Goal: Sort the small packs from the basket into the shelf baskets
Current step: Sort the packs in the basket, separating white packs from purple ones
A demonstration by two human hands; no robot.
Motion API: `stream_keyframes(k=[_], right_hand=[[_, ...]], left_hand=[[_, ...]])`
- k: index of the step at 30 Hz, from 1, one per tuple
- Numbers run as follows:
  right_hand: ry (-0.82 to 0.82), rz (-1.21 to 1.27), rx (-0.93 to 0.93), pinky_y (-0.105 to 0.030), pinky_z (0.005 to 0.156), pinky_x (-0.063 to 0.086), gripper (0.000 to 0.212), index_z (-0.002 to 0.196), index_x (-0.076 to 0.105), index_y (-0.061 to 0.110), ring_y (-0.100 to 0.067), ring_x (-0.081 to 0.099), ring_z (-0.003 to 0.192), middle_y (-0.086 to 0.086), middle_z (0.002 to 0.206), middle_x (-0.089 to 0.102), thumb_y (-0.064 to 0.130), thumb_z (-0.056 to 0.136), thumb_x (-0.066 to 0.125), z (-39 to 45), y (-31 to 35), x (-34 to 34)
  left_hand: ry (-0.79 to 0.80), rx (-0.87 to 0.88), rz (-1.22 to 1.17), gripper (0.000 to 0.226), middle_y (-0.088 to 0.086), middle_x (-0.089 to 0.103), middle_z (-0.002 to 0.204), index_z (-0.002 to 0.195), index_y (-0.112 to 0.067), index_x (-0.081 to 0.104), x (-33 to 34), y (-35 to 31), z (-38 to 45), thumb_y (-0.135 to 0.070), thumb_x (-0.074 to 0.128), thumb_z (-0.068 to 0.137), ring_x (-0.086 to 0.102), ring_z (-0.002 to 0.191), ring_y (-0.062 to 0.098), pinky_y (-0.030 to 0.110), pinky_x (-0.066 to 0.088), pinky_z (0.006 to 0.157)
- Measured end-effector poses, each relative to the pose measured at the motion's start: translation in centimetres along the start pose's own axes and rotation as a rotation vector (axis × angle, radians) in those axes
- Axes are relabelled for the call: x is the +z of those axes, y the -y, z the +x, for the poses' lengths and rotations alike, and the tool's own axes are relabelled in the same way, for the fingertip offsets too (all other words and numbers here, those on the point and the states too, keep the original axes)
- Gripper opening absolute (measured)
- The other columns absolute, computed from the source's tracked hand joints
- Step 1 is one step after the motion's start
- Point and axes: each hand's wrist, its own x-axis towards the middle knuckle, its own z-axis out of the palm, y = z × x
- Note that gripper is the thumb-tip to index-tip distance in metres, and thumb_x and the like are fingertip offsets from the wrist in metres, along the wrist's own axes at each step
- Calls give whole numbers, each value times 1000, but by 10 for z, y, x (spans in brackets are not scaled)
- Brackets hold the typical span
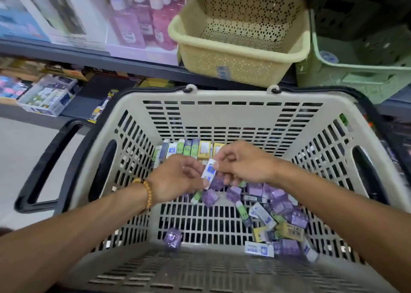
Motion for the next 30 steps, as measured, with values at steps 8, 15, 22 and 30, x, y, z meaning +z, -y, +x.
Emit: stream_keyframes(k=[8, 15, 22, 30], right_hand=[[-126, -28, -40, -15, 54, 49, 9, 90, 67, 16, -4, 69, 63, 1, 80, 72, 18, 96, 60, -44, -19, -37], [-138, -63, -118, -10, 40, 40, 8, 94, 66, 13, -2, 66, 59, -2, 80, 71, 16, 96, 58, -58, -12, -49], [-183, -122, -155, -16, 48, 50, 13, 97, 66, 9, -7, 68, 63, -5, 83, 73, 18, 98, 57, -57, -8, -64], [-263, -83, -173, -19, 49, 49, 14, 95, 65, 6, -9, 66, 63, -5, 80, 72, 17, 97, 57, -59, -9, -75]], left_hand=[[37, 135, 1025, 59, 0, 64, 116, 133, -25, 50, 25, 40, 23, -32, 74, 81, 60, 105, 20, 38, 52, 92], [-37, 256, 1280, 43, -2, 60, 97, 128, -26, 44, 45, 54, 33, -39, 59, 90, 58, 88, 19, 26, 46, 71], [213, 177, 1011, 21, -15, 62, 87, 105, -23, 67, 31, 36, 10, -24, 69, 84, 57, 75, -2, 14, 51, 67], [387, 446, 922, 17, 2, 56, 110, 105, -16, 56, 120, -6, 31, -24, 61, 91, 54, 100, 18, 35, 47, 89]])
